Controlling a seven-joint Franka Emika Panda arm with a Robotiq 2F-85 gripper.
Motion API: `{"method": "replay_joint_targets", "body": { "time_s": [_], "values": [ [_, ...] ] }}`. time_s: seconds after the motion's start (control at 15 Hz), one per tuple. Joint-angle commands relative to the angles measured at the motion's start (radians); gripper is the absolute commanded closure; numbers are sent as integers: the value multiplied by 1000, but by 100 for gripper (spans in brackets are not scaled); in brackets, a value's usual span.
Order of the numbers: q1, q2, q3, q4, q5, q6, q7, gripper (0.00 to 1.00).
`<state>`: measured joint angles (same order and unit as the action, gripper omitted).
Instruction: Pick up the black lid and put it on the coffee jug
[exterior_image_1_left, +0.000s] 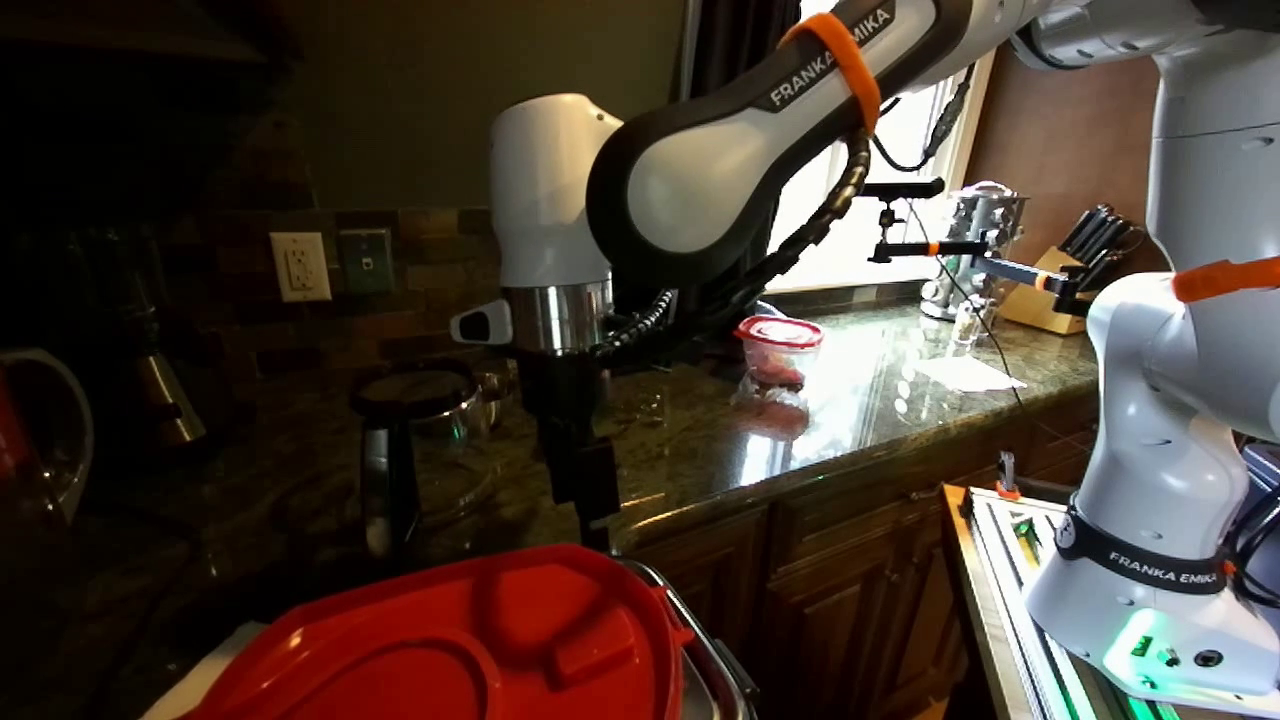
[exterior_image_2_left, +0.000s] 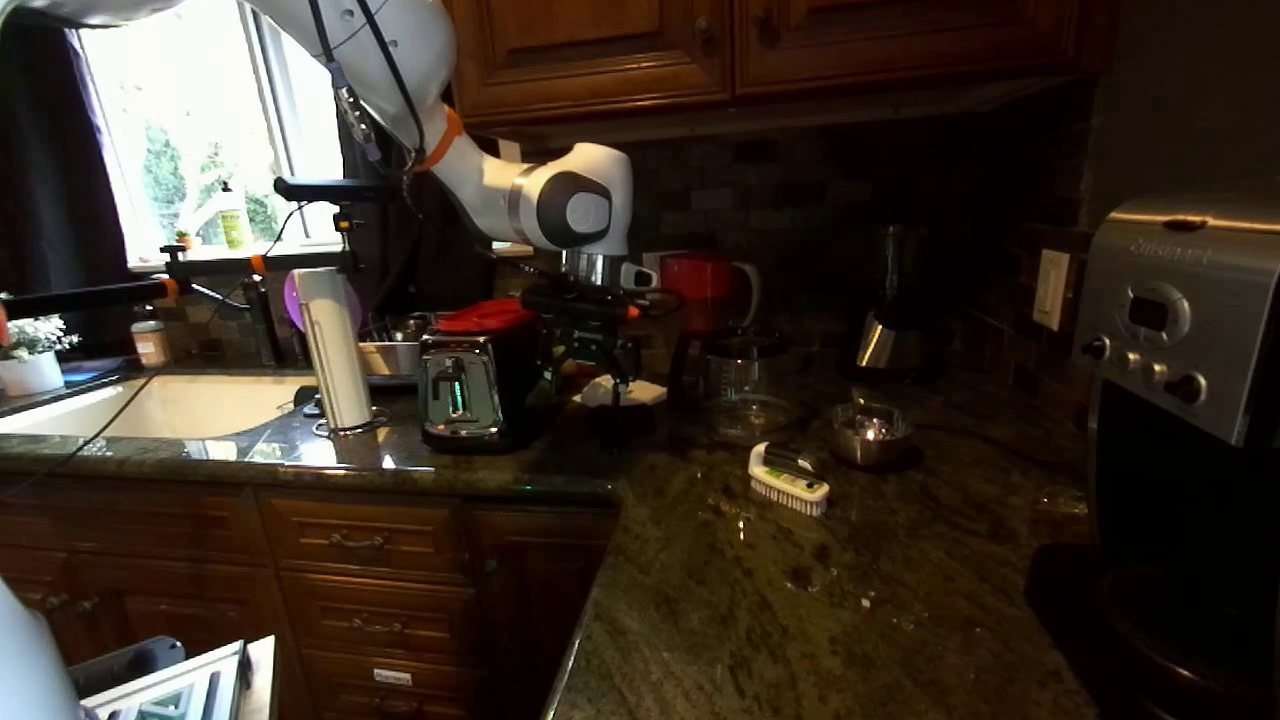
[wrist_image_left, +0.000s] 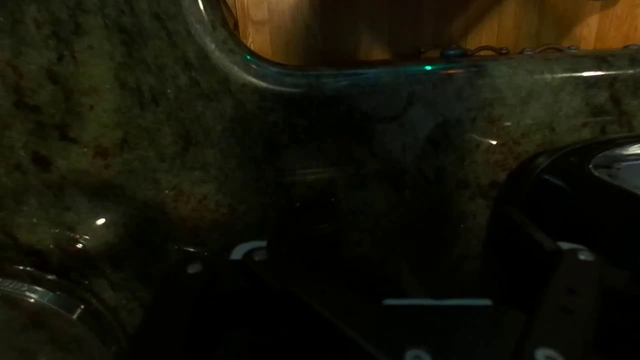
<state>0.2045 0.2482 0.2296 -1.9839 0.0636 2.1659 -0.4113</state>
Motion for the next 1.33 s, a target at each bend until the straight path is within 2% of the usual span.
{"method": "replay_joint_targets", "body": {
  "time_s": [0.0, 0.33, 0.53, 0.6, 0.67, 0.87, 0.93, 1.27],
  "values": [
    [4, 65, 0, 28, -69, 38, 8, 0],
    [12, 134, 14, 33, -130, 162, -16, 0],
    [29, 122, 31, -16, -151, 313, 9, 0],
    [28, 117, 40, -26, -143, 323, 7, 0],
    [14, 134, 39, 11, -131, 280, -4, 0],
    [22, 134, 48, 5, -131, 297, -3, 0],
    [40, 138, 24, 11, -169, 286, 44, 0],
    [28, 184, 13, 45, -169, 276, 41, 0]
  ]
}}
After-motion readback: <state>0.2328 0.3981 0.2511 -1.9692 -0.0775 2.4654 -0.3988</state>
